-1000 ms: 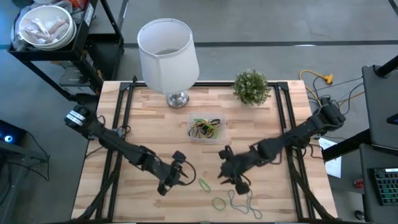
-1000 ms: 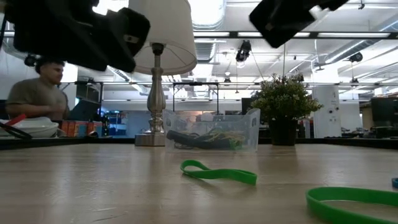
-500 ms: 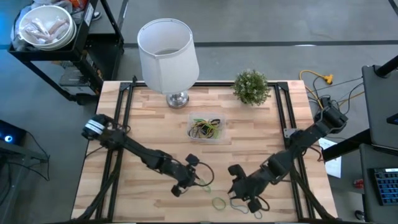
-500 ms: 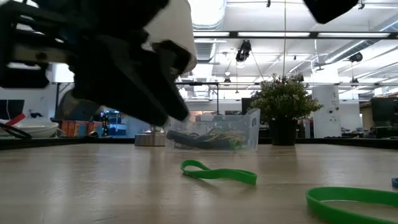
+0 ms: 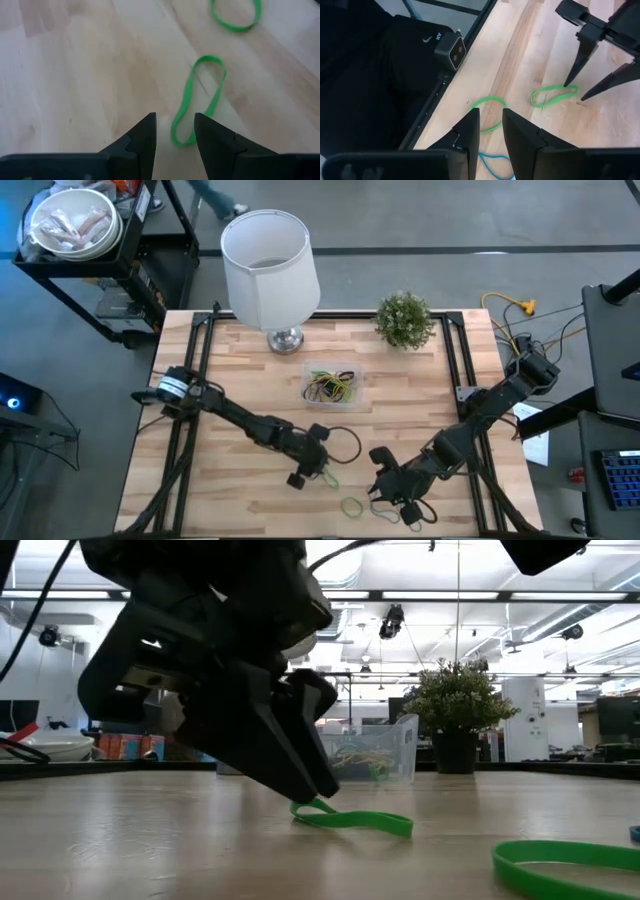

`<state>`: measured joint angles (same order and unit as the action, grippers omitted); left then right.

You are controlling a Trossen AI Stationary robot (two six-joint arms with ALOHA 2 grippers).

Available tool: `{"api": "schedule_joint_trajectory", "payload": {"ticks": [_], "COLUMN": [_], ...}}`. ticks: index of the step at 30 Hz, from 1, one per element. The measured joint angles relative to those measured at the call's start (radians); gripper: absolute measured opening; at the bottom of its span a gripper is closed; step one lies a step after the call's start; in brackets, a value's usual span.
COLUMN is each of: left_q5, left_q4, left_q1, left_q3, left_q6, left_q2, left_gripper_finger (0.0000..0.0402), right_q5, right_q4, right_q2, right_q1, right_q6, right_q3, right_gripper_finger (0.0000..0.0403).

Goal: Pick and place rubber bands into bin
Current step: Put the green rubber band into the transparent bin

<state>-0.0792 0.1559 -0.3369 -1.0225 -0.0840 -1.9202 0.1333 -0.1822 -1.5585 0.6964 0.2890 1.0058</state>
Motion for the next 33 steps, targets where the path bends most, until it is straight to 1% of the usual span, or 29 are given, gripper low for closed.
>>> {"api": "schedule_joint_trajectory", "payload": {"ticks": [5,13,16,18,21,23,29,33], "left_q5": [-0.015,-0.023,-0.025,-0.026,-0.030,-0.033,-0.027,0.017], "left_q4": [-0.029,-0.048,-0.062,-0.070,-0.080,-0.082,-0.092,-0.113], "left_q1": [0.003,0.005,0.005,0.005,0.005,0.005,0.004,-0.002], "left_q3": [0.002,0.002,0.002,0.002,0.001,0.001,-0.001,0.002], "left_q6": [0.027,0.046,0.033,0.019,-0.014,-0.032,-0.058,-0.065], "left_q2": [0.000,0.000,0.000,0.000,0.001,0.001,0.009,0.048], "left_gripper_finger": [0.0118,0.0116,0.0097,0.0074,0.0025,0.0008,0.0001,0.0001], "right_q5": [0.000,0.000,0.000,0.002,0.032,0.044,0.048,0.048], "right_q4": [0.001,0.001,0.001,0.001,0.003,0.003,0.007,0.014], "right_q2": [0.000,0.000,0.000,-0.001,-0.013,-0.034,-0.120,-0.175], "right_q1": [0.000,0.000,0.000,0.000,0.001,0.003,0.004,0.004], "right_q6": [0.000,0.001,0.011,0.025,0.056,0.073,0.075,0.075], "right_q3": [0.000,0.000,0.000,0.000,-0.002,-0.002,-0.002,-0.002], "right_gripper_finger": [0.0080,0.0070,0.0068,0.0068,0.0068,0.0068,0.0068,0.0068]}}
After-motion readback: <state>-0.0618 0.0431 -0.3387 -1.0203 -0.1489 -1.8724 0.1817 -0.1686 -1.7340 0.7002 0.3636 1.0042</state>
